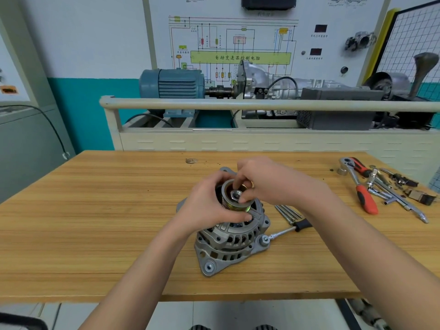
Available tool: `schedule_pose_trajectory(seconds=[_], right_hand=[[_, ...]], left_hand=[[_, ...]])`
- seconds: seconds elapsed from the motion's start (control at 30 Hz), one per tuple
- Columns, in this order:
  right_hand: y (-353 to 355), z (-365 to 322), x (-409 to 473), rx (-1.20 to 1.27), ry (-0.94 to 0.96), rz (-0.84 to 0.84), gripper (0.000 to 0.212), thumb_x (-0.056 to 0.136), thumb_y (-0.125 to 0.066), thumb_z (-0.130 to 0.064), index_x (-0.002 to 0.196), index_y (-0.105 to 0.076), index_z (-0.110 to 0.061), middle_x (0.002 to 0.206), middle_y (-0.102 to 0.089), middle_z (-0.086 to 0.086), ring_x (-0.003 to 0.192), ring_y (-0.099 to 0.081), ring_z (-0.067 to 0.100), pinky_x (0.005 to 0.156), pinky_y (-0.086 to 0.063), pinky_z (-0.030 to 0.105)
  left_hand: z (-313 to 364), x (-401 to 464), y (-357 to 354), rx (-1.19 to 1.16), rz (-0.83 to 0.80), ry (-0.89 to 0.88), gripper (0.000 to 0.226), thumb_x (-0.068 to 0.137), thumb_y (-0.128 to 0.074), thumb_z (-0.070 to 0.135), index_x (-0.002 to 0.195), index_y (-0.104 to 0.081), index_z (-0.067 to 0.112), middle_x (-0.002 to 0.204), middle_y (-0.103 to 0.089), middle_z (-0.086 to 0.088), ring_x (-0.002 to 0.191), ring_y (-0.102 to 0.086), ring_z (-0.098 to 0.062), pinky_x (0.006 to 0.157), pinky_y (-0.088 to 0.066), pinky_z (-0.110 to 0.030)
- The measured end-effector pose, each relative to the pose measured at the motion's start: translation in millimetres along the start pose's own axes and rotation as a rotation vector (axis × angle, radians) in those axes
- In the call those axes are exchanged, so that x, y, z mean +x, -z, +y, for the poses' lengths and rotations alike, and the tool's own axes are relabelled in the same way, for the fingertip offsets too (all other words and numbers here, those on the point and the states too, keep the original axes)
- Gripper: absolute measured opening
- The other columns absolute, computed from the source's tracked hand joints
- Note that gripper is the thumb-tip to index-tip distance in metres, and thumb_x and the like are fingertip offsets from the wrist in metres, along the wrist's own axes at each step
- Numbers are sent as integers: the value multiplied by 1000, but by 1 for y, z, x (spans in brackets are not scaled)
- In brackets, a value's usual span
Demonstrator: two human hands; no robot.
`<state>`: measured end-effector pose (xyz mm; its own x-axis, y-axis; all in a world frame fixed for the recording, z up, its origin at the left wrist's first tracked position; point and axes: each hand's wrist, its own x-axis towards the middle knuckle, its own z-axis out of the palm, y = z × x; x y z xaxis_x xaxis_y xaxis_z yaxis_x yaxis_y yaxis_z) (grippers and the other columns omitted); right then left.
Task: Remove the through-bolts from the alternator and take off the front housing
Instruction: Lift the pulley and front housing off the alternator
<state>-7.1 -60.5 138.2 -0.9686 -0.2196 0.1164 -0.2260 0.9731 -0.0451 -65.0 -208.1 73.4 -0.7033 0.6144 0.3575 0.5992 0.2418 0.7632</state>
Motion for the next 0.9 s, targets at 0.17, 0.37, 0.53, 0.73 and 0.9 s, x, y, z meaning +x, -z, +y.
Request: schedule_pose_trajectory(seconds=[0.17,0.37,0.53,0.73,0.9], right_hand=[[5,-6,9,-166,47,-77,22,85,-70,-29,104,-70,-17,90,-55,-3,88,-54,18,75,-48,34],[5,0,2,-187,170,-65,16,91,-60,-31,95,-65,-16,79,-32,-16,75,-38,8,60,-28,23],[9,3,5,-164,220,-84,12,90,-62,-34,86,-55,-25,79,-31,-18,73,-37,3,59,-29,19],[12,3,10,-146,247,-102,18,88,-65,-36,79,-51,-28,83,-45,-11,85,-50,15,69,-43,28],[9,3,15,-122,190,-88,18,84,-69,-38,92,-68,-23,78,-44,-14,87,-53,14,69,-44,27]], left_hand=[[4,1,-11,151,136,7,68,48,-93,40,104,-58,22,100,-63,6,95,-58,-14,83,-50,-38],[2,-1,-6,115,136,-60,49,49,-92,35,91,-68,23,81,-67,9,77,-60,-6,69,-48,-28],[2,1,0,36,75,-81,42,52,-92,25,87,-71,25,76,-69,8,72,-62,-8,65,-49,-26],[2,5,8,-77,-47,-89,44,55,-91,11,93,-72,21,83,-73,2,78,-68,-17,71,-52,-31],[1,8,13,-68,-143,-64,47,58,-88,4,97,-67,18,87,-72,2,81,-68,-13,75,-54,-30]])
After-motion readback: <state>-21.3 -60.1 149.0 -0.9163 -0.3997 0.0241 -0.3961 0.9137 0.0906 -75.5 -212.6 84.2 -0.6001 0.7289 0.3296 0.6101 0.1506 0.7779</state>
